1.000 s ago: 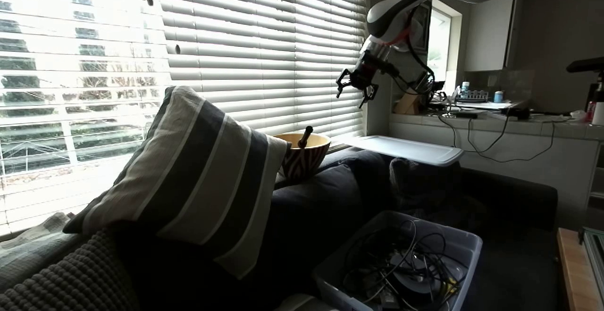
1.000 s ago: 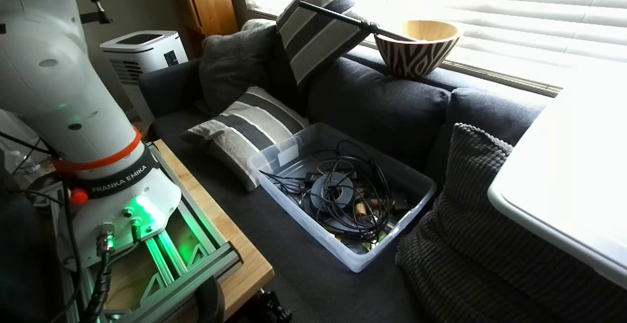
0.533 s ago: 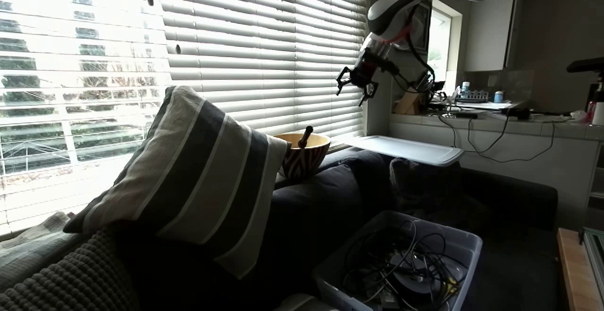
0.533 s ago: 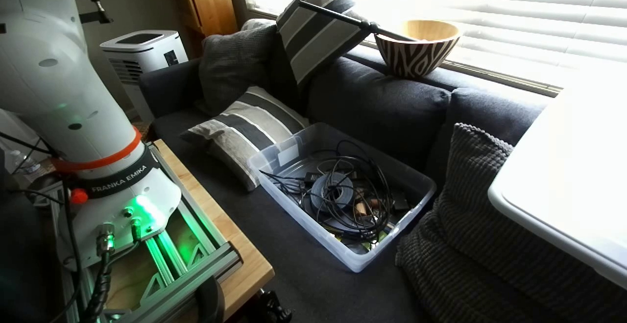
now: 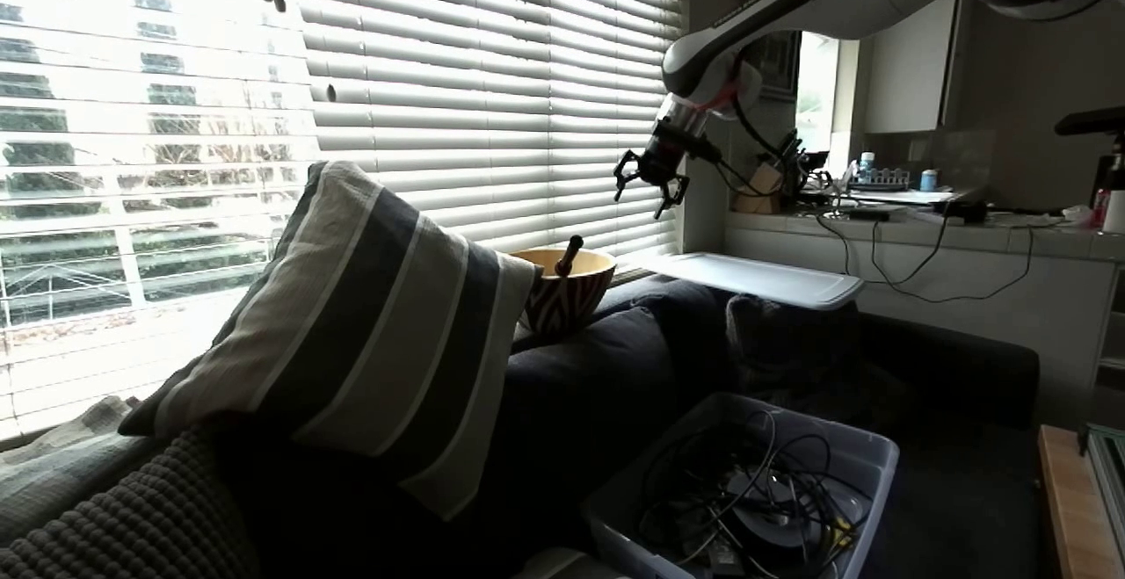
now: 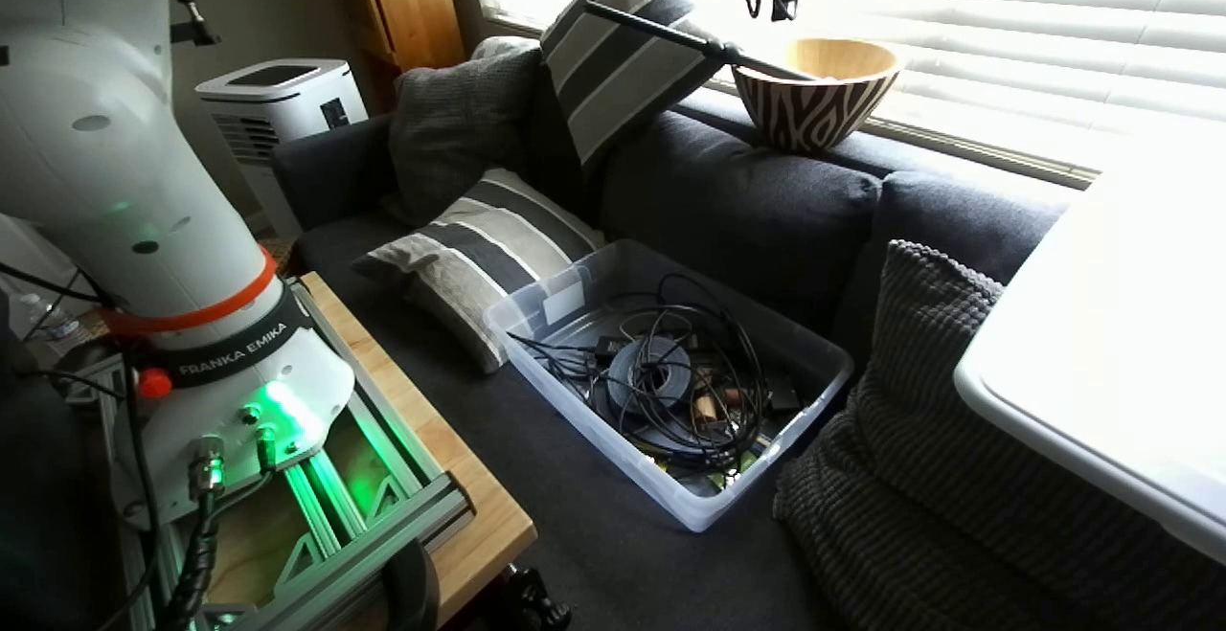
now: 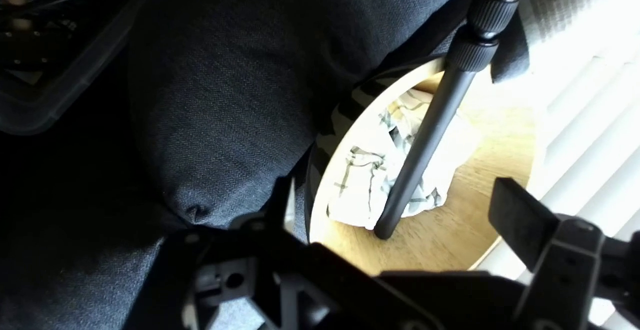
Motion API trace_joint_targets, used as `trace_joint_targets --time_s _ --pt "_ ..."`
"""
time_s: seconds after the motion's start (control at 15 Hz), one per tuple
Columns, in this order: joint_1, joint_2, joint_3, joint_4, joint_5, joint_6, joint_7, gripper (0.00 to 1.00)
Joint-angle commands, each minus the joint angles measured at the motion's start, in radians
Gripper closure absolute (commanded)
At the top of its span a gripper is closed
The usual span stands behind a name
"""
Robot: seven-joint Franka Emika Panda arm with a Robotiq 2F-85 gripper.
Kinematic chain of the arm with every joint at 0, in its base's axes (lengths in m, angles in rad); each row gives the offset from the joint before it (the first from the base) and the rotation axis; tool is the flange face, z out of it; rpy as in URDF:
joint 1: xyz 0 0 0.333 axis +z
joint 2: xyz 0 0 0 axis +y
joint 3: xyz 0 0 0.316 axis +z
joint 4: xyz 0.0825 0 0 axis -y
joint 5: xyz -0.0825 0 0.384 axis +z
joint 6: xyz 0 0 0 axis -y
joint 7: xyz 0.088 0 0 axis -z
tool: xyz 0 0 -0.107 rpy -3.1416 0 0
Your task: Put the brown bowl in the storage box
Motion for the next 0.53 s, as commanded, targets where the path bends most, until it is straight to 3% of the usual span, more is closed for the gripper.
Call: trace_joint_targets --time_s 0.0,0.47 --pt "-0.016 0.157 0.004 0.161 -0.011 -0.02 0.064 0.0" --pt "-0.06 0.347 0.004 0.37 -0.021 -0.065 0.125 0.0"
